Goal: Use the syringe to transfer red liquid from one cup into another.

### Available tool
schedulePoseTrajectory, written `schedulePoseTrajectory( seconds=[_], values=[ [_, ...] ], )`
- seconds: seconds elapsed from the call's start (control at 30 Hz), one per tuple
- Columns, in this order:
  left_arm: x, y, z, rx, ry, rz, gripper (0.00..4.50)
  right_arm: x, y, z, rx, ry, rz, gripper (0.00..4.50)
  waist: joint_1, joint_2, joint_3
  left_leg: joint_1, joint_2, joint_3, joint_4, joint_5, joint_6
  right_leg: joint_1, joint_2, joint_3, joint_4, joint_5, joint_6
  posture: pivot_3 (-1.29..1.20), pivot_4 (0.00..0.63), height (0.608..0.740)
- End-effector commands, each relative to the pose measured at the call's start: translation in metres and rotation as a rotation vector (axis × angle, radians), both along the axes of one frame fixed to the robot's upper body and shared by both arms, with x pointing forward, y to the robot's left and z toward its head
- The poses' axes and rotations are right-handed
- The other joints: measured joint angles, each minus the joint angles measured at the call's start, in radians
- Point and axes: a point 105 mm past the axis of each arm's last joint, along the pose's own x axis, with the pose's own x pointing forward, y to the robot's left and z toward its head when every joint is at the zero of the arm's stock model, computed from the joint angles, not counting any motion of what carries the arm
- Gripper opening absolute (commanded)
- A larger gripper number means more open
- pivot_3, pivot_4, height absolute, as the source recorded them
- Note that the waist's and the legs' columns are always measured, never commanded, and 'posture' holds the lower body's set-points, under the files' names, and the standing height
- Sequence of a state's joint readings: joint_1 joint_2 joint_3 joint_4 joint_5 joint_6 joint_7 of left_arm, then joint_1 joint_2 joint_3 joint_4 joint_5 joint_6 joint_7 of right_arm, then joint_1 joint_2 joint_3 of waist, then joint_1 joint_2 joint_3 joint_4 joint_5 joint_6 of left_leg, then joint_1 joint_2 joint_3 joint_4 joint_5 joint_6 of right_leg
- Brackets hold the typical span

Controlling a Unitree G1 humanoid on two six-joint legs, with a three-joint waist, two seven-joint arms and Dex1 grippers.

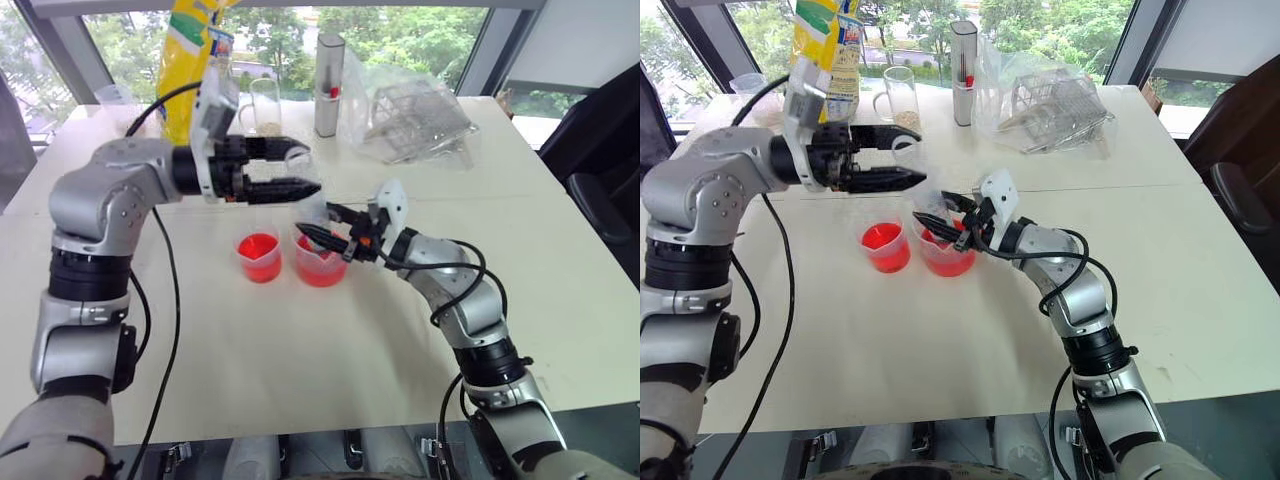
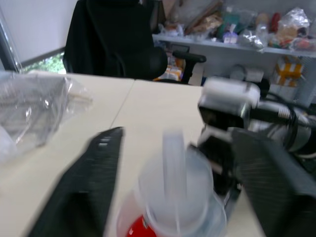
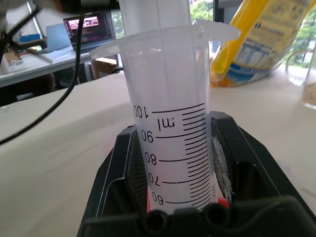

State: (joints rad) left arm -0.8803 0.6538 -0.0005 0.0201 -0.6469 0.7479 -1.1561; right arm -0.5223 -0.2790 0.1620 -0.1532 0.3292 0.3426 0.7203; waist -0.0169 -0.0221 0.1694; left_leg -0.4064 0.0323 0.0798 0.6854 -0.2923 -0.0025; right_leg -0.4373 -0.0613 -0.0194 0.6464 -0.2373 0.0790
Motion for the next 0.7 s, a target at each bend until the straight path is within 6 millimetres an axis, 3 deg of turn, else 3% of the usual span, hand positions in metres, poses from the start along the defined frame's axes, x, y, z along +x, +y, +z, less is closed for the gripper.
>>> schedulePoseTrajectory(
  seconds=[0.03,0.17,0.33,0.53,0.7],
  values=[
    [-0.011,0.015,0.025,-0.074,-0.057,0.011,4.44,-0.003,-0.006,0.027,0.037,-0.095,-0.009,1.42,0.001,0.000,0.000,0.000,0.000,0.000,0.000,0.000,0.000,0.000,0.000,0.000,0.000,0.000,0.000,0.00,0.150,0.740],
    [-0.016,0.032,0.035,-0.134,-0.055,0.049,4.44,0.001,-0.016,0.038,0.046,-0.118,-0.037,1.42,0.001,0.000,0.000,-0.001,0.000,0.000,0.000,0.000,0.000,-0.001,-0.001,0.000,0.000,0.000,0.000,0.00,0.150,0.740],
    [-0.014,0.047,0.033,-0.123,-0.072,0.120,4.44,0.001,-0.023,0.062,0.063,-0.162,-0.037,1.42,0.002,0.000,0.000,0.000,0.000,0.000,0.000,0.000,0.000,0.000,-0.001,0.000,0.000,0.000,0.000,0.00,0.150,0.740],
    [-0.008,0.055,0.034,-0.121,-0.119,0.141,4.44,-0.007,0.003,0.101,0.120,-0.205,0.071,1.42,-0.001,0.000,0.000,-0.001,0.000,0.001,0.000,0.000,0.000,-0.001,0.000,0.000,0.001,0.000,0.000,0.00,0.150,0.740],
    [-0.006,0.055,0.043,-0.157,-0.162,0.127,4.44,-0.011,0.033,0.104,0.135,-0.180,0.166,1.42,0.001,0.000,0.000,-0.001,0.000,0.001,0.000,0.000,0.000,-0.001,0.000,0.000,0.001,0.000,0.000,0.00,0.150,0.740]
  ],
)
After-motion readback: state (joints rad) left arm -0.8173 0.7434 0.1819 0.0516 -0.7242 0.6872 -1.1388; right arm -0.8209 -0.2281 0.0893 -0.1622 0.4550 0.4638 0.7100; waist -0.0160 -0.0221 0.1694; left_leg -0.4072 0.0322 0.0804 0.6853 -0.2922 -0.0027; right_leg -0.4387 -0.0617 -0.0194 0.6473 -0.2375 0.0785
